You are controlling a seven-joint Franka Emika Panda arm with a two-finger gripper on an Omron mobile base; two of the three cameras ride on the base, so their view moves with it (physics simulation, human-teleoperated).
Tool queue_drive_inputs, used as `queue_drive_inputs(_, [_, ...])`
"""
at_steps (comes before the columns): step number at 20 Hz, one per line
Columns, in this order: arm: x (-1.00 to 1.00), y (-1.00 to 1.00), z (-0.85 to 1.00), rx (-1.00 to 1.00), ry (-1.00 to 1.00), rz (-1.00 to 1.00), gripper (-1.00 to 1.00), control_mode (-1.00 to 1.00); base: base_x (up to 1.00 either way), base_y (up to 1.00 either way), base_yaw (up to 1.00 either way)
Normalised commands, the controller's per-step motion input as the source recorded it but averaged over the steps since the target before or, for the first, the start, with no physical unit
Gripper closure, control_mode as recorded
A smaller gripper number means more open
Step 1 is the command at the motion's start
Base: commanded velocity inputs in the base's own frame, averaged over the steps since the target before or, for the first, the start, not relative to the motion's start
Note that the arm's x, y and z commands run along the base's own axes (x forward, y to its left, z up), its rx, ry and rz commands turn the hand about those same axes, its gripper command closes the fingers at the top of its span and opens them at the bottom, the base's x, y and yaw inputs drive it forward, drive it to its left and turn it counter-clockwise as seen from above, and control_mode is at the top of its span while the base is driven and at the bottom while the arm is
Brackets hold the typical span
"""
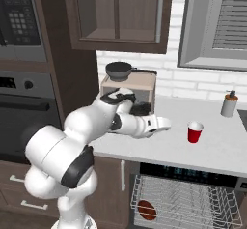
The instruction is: Pick up the cup and bowl from the counter, place them in the dishwasher, and close the dishwasher door.
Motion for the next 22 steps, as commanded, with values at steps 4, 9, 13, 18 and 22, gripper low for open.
queue_drive_inputs(4, [0.49, -0.63, 1.0, -0.14, 0.3, 0.01, -1.0, -1.0, 0.0, 0.0, 0.0])
queue_drive_inputs(9, [0.32, -0.8, 1.0, 0.06, 0.37, 0.06, -1.0, -1.0, 0.0, 0.0, 0.0])
queue_drive_inputs(13, [0.09, -0.65, 1.0, 0.08, 0.29, 0.06, -1.0, -1.0, 0.0, 0.0, 0.0])
queue_drive_inputs(18, [0.0, -0.4, 0.84, 0.12, 0.23, 0.25, -1.0, -1.0, 0.0, 0.0, 0.0])
queue_drive_inputs(22, [0.04, -0.15, 0.85, 0.12, 0.27, 0.42, -1.0, -1.0, 0.0, 0.0, 0.0])
